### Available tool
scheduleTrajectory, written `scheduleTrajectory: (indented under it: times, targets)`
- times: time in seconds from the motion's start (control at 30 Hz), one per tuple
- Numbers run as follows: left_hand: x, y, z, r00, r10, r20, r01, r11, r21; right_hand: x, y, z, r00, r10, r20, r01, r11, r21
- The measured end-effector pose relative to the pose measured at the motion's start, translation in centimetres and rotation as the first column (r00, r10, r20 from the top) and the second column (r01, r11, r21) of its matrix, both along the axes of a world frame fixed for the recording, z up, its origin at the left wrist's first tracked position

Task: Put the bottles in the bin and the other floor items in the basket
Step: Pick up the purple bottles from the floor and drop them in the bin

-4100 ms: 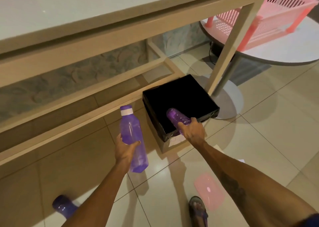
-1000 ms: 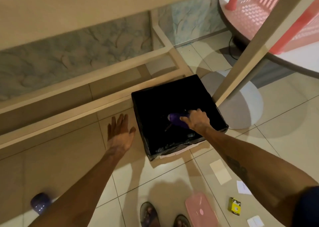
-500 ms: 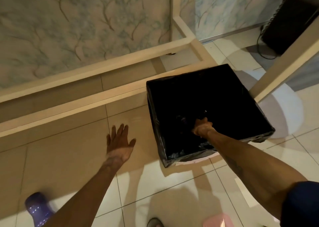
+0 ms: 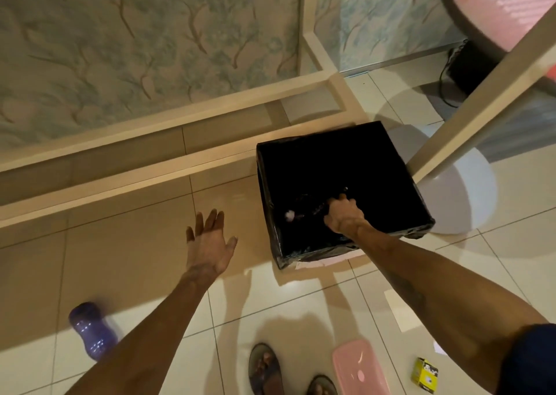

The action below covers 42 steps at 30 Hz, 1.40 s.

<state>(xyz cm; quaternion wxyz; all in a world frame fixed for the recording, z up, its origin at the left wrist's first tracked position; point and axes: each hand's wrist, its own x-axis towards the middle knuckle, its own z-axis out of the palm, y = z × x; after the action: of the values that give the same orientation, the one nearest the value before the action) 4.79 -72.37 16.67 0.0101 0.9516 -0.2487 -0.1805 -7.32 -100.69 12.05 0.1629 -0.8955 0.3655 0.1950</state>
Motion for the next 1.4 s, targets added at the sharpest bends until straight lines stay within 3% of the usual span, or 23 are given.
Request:
scheduleTrajectory:
  times: [0.2,0.43,0.73,0.87,1.1,1.4]
  targets:
    - [-2.4,-0.1,5.4,1.0,0.006,0.009,-0.005,0.999,-0.032,-1.4,1.3,6.1,0.993,0.101,0.054,-0.096,0.992,-0.082]
    - [-3.3,3.0,8.4,0.999,0.033,0.028,-0.032,0.998,-0.057,0.5,5.6,10.1,0.992,0.085,0.096,-0.076,0.993,-0.092]
    - [-1.6,14.5,8.5,0.993,0.118,0.0,-0.118,0.99,-0.08,4.8,18.0,11.3,0.971,0.192,0.14,-0.181,0.979,-0.091]
    - [-0.5,22.4,8.2,0.992,0.128,-0.014,-0.128,0.989,-0.069,6.2,26.9,11.1,0.966,0.215,0.145,-0.215,0.977,-0.012]
    - [2.5,39.3,5.0,0.982,0.186,-0.021,-0.187,0.982,-0.011,9.9,43.6,8.2,0.943,0.293,0.158,-0.31,0.946,0.093]
    - [3.1,56.8,-5.9,0.952,0.307,0.0,-0.306,0.95,0.065,13.5,62.2,-5.1,0.921,0.365,0.136,-0.385,0.905,0.182]
